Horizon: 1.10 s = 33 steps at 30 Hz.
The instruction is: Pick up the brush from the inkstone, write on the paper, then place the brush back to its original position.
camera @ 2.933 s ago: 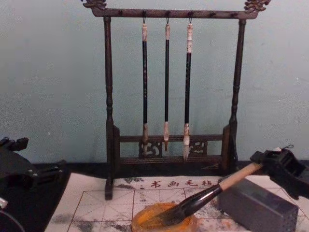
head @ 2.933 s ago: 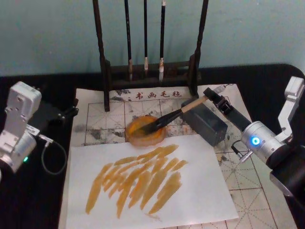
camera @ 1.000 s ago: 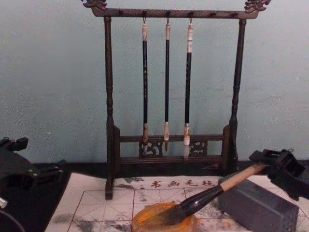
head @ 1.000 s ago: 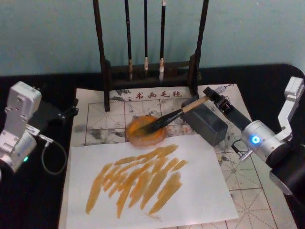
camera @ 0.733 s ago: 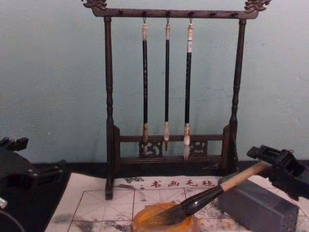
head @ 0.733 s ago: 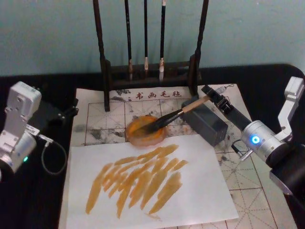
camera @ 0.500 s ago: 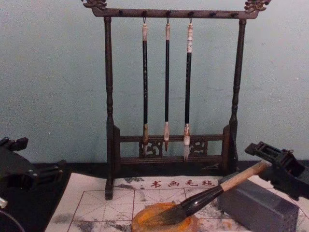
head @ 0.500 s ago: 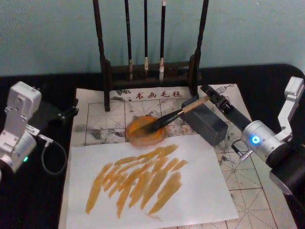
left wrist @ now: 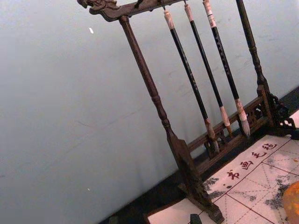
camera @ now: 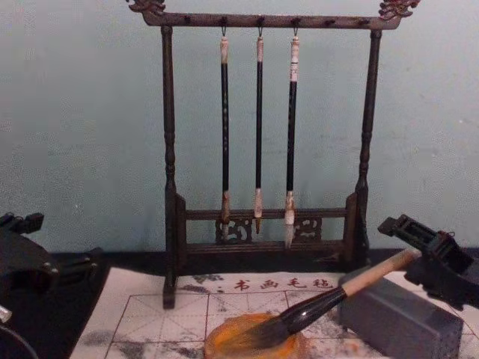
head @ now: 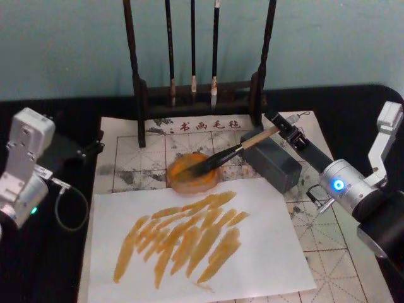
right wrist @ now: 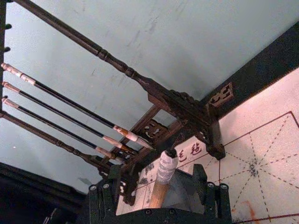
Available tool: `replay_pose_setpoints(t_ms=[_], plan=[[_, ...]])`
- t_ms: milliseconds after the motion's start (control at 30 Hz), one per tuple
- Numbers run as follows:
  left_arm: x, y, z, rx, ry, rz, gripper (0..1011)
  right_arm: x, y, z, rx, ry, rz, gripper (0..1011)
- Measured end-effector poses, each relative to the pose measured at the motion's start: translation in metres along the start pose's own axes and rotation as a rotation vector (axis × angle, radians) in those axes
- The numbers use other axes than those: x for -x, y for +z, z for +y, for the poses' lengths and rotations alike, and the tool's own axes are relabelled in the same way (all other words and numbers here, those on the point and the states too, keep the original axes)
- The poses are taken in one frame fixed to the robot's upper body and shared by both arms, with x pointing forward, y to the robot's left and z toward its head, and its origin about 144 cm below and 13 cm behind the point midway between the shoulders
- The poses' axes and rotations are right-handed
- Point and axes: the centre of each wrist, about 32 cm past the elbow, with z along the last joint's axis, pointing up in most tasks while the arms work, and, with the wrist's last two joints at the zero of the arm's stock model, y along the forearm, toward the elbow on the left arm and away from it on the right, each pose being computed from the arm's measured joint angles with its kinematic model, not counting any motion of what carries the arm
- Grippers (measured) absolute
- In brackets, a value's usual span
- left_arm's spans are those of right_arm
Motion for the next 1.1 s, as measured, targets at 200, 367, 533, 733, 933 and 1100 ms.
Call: replay_pose_setpoints(t_ms=[200, 367, 533, 733, 933, 1100], plan=[[0.000, 0.000, 0.000, 0.000, 0.000, 0.000, 1001, 0.000, 0.000, 0.000, 0.000, 0.000, 0.000, 1002], [0.000, 0.000, 0.000, 0.000, 0.000, 0.000, 1001, 0.002, 0.003, -0.002, -0.016, 0.007, -0.026, 1002], [0.000, 0.000, 0.000, 0.000, 0.000, 0.000, 1001, 0.003, 0.007, -0.010, -0.030, 0.011, -0.076, 1002], [0.000, 0.000, 0.000, 0.000, 0.000, 0.000, 1001, 0.000, 0.013, -0.027, -0.040, 0.000, -0.217, 1002], [0.000, 0.000, 0.000, 0.000, 0.000, 0.000, 1001, -0.006, 0.014, -0.045, -0.035, -0.009, -0.436, 1003], [0.000, 0.000, 0.000, 0.000, 0.000, 0.000, 1001, -0.012, 0.013, -0.057, -0.034, -0.016, -0.627, 1002]])
